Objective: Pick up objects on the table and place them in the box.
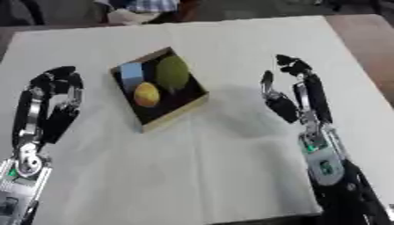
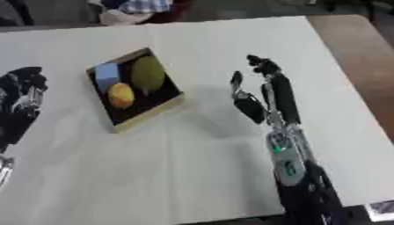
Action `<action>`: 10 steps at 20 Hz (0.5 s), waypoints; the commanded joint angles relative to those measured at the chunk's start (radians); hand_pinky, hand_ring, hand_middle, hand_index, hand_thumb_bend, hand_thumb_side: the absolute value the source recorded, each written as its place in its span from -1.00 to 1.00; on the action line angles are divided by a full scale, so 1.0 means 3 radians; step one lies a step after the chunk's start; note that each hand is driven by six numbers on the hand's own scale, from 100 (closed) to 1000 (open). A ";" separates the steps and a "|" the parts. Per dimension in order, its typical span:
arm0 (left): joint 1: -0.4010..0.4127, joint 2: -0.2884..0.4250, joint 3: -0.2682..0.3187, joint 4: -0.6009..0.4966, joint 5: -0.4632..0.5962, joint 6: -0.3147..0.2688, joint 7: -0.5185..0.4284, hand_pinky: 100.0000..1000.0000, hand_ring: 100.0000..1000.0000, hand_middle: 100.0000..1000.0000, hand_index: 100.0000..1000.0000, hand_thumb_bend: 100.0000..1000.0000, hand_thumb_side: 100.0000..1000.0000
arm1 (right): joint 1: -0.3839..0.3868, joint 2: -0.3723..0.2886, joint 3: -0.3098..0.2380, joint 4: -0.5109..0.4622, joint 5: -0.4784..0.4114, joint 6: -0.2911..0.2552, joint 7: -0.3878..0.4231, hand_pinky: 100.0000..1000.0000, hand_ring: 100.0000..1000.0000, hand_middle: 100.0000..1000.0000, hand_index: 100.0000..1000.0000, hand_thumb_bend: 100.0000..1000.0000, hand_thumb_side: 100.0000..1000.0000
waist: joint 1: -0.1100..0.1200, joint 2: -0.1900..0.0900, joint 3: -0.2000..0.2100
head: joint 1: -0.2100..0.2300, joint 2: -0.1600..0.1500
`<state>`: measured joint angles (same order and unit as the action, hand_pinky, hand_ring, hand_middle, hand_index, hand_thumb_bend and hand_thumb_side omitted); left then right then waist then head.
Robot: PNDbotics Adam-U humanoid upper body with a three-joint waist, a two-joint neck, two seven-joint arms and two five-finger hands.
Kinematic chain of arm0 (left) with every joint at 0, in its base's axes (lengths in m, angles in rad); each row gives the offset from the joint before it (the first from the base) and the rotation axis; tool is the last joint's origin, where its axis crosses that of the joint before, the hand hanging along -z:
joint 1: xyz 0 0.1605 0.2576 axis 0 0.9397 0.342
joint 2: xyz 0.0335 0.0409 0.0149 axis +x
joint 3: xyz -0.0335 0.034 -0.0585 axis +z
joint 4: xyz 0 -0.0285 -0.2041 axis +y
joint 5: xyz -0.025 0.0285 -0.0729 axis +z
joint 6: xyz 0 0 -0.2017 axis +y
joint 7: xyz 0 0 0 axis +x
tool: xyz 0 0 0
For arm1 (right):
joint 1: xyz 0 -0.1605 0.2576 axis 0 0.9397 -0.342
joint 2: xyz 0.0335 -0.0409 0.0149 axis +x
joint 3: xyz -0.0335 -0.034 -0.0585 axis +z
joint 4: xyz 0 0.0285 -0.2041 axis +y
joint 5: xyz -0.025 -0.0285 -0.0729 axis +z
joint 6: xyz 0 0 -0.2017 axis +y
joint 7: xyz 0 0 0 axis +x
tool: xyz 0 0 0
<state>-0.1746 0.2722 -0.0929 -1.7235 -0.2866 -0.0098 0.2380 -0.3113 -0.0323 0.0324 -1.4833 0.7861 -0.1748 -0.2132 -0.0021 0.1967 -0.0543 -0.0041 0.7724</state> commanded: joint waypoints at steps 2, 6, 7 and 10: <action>0.0009 -0.0071 0.0034 0.0031 0.0066 -0.0083 0.0036 0.40 0.20 0.16 0.53 -0.91 0.55 | 0.0020 -0.0059 0.0067 -0.0248 -0.0268 0.0080 0.0061 0.52 0.41 0.39 0.69 -1.00 0.31 | 0.0004 -0.0007 0.0015 | 0.0023 -0.0008; 0.0010 -0.0086 0.0038 0.0060 0.0102 -0.0109 0.0039 0.39 0.19 0.16 0.53 -0.92 0.55 | 0.0026 -0.0103 0.0079 -0.0320 -0.0511 0.0134 0.0138 0.52 0.41 0.39 0.69 -1.00 0.32 | 0.0006 -0.0003 0.0011 | 0.0021 -0.0008; 0.0007 -0.0089 0.0037 0.0064 0.0107 -0.0113 0.0039 0.39 0.19 0.15 0.53 -0.92 0.55 | 0.0028 -0.0114 0.0079 -0.0332 -0.0573 0.0143 0.0154 0.52 0.41 0.39 0.69 -1.00 0.32 | 0.0007 -0.0003 0.0006 | 0.0018 -0.0008; 0.0000 -0.0100 0.0033 0.0071 0.0117 -0.0124 0.0037 0.39 0.19 0.15 0.53 -0.92 0.55 | 0.0028 -0.0148 0.0074 -0.0366 -0.0756 0.0161 0.0195 0.52 0.41 0.39 0.69 -1.00 0.32 | 0.0008 -0.0002 0.0003 | 0.0017 -0.0008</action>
<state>-0.1665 0.2356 -0.0882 -1.6922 -0.2548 -0.0410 0.2487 -0.2943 -0.0589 0.0544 -1.5655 0.5858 -0.1272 -0.1616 -0.0020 0.1967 -0.0537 -0.0008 0.7724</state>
